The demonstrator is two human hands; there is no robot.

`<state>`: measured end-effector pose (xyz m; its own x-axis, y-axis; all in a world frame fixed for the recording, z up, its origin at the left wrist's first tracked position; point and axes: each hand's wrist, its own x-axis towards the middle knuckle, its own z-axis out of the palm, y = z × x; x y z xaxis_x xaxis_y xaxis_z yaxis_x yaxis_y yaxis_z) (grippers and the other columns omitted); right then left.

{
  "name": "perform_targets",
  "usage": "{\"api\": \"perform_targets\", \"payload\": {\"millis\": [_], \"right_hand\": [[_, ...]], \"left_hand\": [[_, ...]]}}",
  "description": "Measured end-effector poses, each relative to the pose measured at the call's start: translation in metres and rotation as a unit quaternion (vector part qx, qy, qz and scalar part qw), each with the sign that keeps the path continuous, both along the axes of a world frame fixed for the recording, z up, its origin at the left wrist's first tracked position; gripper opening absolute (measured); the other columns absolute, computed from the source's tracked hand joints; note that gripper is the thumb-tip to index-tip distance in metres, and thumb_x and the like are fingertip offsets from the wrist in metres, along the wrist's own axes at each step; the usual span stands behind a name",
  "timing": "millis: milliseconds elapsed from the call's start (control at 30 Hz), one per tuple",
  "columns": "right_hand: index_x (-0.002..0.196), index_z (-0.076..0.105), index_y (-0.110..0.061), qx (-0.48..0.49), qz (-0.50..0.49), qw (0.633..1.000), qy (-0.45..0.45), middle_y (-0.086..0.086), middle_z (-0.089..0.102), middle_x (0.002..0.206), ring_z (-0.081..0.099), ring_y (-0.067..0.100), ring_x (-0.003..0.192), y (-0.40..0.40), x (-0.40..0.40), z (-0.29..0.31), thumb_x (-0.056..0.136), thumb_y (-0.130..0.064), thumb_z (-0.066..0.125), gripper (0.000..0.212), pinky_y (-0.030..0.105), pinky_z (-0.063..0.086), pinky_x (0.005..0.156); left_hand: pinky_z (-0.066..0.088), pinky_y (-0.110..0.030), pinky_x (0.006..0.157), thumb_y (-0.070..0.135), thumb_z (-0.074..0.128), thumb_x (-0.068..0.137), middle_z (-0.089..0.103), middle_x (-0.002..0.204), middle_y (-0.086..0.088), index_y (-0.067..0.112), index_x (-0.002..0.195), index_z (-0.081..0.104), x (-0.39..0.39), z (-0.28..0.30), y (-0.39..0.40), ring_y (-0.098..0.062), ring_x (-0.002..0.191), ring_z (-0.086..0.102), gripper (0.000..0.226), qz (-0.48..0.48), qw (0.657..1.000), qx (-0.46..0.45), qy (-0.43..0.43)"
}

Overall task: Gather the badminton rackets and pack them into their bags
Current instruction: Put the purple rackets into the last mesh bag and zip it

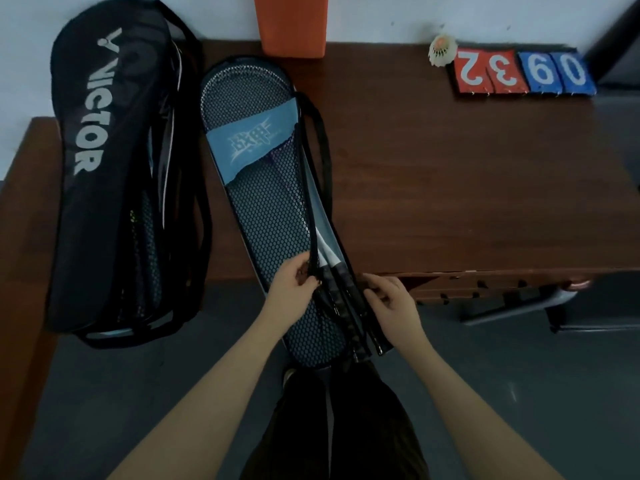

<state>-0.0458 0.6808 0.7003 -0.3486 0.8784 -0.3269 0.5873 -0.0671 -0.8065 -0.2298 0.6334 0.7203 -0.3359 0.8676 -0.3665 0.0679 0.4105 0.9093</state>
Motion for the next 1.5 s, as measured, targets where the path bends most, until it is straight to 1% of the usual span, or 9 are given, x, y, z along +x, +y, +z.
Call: {"api": "perform_targets", "payload": {"millis": [100, 233, 467, 667, 933, 1167, 1267, 1367, 1500], "right_hand": [[0.122, 0.056, -0.016, -0.075, -0.076, 0.994, 0.025, -0.007, 0.06, 0.105, 0.057, 0.004, 0.096, -0.019, 0.007, -0.003, 0.094, -0.024, 0.053, 0.029, 0.012, 0.044, 0.076], [0.114, 0.061, -0.017, -0.165, -0.113, 0.974, 0.106, -0.007, 0.066, 0.101, 0.063, 0.0, 0.089, -0.025, 0.007, 0.002, 0.095, -0.02, 0.051, 0.021, 0.008, 0.047, 0.067], [0.111, 0.064, -0.008, -0.259, -0.132, 0.931, 0.223, 0.011, 0.071, 0.101, 0.068, 0.022, 0.089, -0.028, -0.003, 0.008, 0.089, -0.01, 0.059, 0.023, 0.027, 0.056, 0.072], [0.107, 0.061, -0.004, -0.188, -0.108, 0.963, 0.163, 0.018, 0.065, 0.102, 0.064, 0.028, 0.093, -0.029, -0.014, 0.003, 0.081, -0.007, 0.069, 0.027, 0.036, 0.053, 0.085], [0.104, 0.061, -0.012, -0.105, -0.083, 0.976, 0.172, 0.006, 0.063, 0.09, 0.062, 0.019, 0.088, -0.024, -0.016, 0.024, 0.083, -0.009, 0.067, 0.022, 0.03, 0.054, 0.08], [0.123, 0.054, -0.02, -0.196, -0.066, 0.949, 0.238, -0.004, 0.069, 0.105, 0.065, 0.009, 0.095, -0.051, 0.025, 0.032, 0.085, -0.014, 0.062, 0.039, 0.016, 0.049, 0.076], [0.122, 0.055, -0.011, -0.208, -0.106, 0.932, 0.277, -0.003, 0.071, 0.099, 0.065, 0.011, 0.093, -0.049, 0.036, 0.032, 0.081, -0.022, 0.057, 0.042, 0.02, 0.048, 0.082], [0.114, 0.061, -0.013, -0.204, -0.099, 0.931, 0.285, 0.001, 0.071, 0.102, 0.064, 0.013, 0.094, -0.037, 0.036, 0.037, 0.081, -0.022, 0.057, 0.035, 0.024, 0.047, 0.087], [0.108, 0.065, -0.017, -0.206, -0.112, 0.925, 0.299, 0.003, 0.071, 0.103, 0.063, 0.018, 0.099, -0.029, 0.037, 0.038, 0.075, -0.026, 0.064, 0.034, 0.035, 0.043, 0.095]], "left_hand": [[0.042, -0.003, 0.077, -0.011, 0.047, 0.088, 0.06, 0.107, 0.013, 0.011, 0.122, 0.056, 0.0, 0.007, 0.002, 0.009, 0.093, 0.056, 0.041, 0.004, 1.0, 0.019, -0.017], [0.043, -0.004, 0.077, -0.007, 0.048, 0.089, 0.057, 0.104, 0.013, 0.01, 0.13, 0.049, 0.0, 0.009, 0.001, 0.001, 0.093, 0.055, 0.044, -0.005, 1.0, 0.022, -0.003], [0.045, -0.016, 0.071, 0.018, 0.065, 0.085, 0.05, 0.094, 0.008, 0.019, 0.145, 0.021, 0.022, 0.004, -0.026, -0.008, 0.081, 0.053, 0.074, -0.043, 0.992, -0.03, 0.114], [0.043, -0.01, 0.066, 0.019, 0.063, 0.087, 0.053, 0.086, 0.011, 0.016, 0.141, 0.034, 0.037, 0.004, -0.047, -0.001, 0.076, 0.053, 0.061, -0.034, 0.991, -0.072, 0.106], [0.053, -0.046, 0.086, 0.008, 0.058, 0.09, 0.064, 0.102, -0.006, 0.02, 0.139, 0.04, 0.024, 0.014, -0.044, -0.019, 0.095, 0.063, 0.054, 0.008, 0.999, -0.02, -0.045], [0.056, -0.041, 0.082, 0.002, 0.053, 0.091, 0.063, 0.104, -0.014, 0.024, 0.133, 0.047, 0.024, 0.026, -0.017, -0.025, 0.095, 0.063, 0.048, 0.041, 0.995, 0.041, -0.085], [0.054, -0.028, 0.082, 0.002, 0.053, 0.091, 0.063, 0.097, 0.0, 0.023, 0.132, 0.048, 0.028, 0.032, -0.002, -0.008, 0.089, 0.062, 0.046, 0.055, 0.992, 0.061, -0.096], [0.05, -0.013, 0.078, 0.008, 0.056, 0.091, 0.061, 0.096, 0.005, 0.022, 0.133, 0.046, 0.038, 0.036, 0.003, 0.001, 0.084, 0.058, 0.046, 0.037, 0.997, 0.061, -0.013], [0.031, -0.009, 0.1, 0.021, 0.065, 0.086, 0.039, 0.133, 0.012, 0.024, 0.147, 0.019, 0.057, 0.034, -0.014, 0.003, 0.12, 0.037, 0.077, -0.051, 0.989, 0.083, 0.11]]}}
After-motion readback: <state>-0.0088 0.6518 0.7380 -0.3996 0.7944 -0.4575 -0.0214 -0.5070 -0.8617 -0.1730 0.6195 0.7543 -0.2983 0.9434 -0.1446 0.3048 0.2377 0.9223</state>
